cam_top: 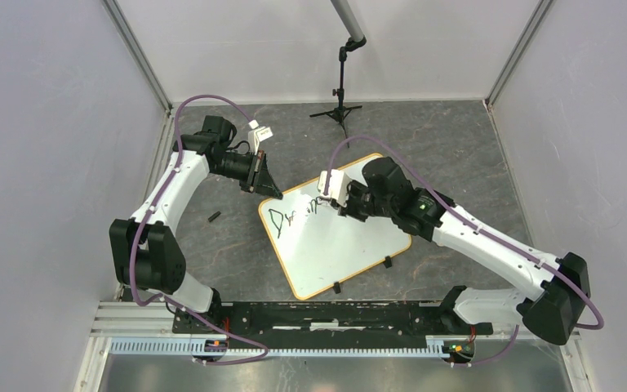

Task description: Write a sentence on the whiteboard

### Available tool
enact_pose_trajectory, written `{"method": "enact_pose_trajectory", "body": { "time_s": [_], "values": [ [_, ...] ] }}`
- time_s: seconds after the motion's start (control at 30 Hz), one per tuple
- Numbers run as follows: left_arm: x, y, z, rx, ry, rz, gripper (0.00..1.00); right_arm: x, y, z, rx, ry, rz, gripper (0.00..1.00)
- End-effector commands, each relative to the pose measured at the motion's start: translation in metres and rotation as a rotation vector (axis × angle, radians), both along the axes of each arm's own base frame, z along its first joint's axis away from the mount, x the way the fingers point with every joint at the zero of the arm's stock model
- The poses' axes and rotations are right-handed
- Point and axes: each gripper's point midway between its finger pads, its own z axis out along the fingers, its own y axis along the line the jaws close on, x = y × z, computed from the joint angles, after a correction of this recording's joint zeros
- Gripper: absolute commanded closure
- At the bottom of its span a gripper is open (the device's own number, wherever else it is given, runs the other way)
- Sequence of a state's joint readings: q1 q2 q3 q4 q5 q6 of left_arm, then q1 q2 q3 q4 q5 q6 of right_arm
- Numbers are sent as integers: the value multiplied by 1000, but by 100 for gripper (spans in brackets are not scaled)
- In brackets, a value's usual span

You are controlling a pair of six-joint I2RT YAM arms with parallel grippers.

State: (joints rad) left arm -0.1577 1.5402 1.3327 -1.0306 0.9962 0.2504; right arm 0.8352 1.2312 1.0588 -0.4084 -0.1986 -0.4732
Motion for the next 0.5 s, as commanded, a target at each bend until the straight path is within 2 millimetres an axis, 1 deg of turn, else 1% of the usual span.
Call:
{"method": "enact_pose_trajectory", "body": {
  "time_s": [0.0,0.1,0.2,0.37,0.47],
  "values": [
    [3,-2,0,26,-40,-18,97,9,-15,1,-19,-30,-56,100],
    [3,-1,-1,27,-41,-16,98,8,-18,-3,-27,-23,-58,100],
    [4,-1,0,28,-43,-17,98,2,-19,-9,-32,-3,-40,100],
    [3,-1,-1,30,-40,-17,98,-17,-11,-19,-12,67,39,100],
    [3,-1,-2,31,-38,-15,98,-18,-5,-18,5,83,52,100]
  ]
}}
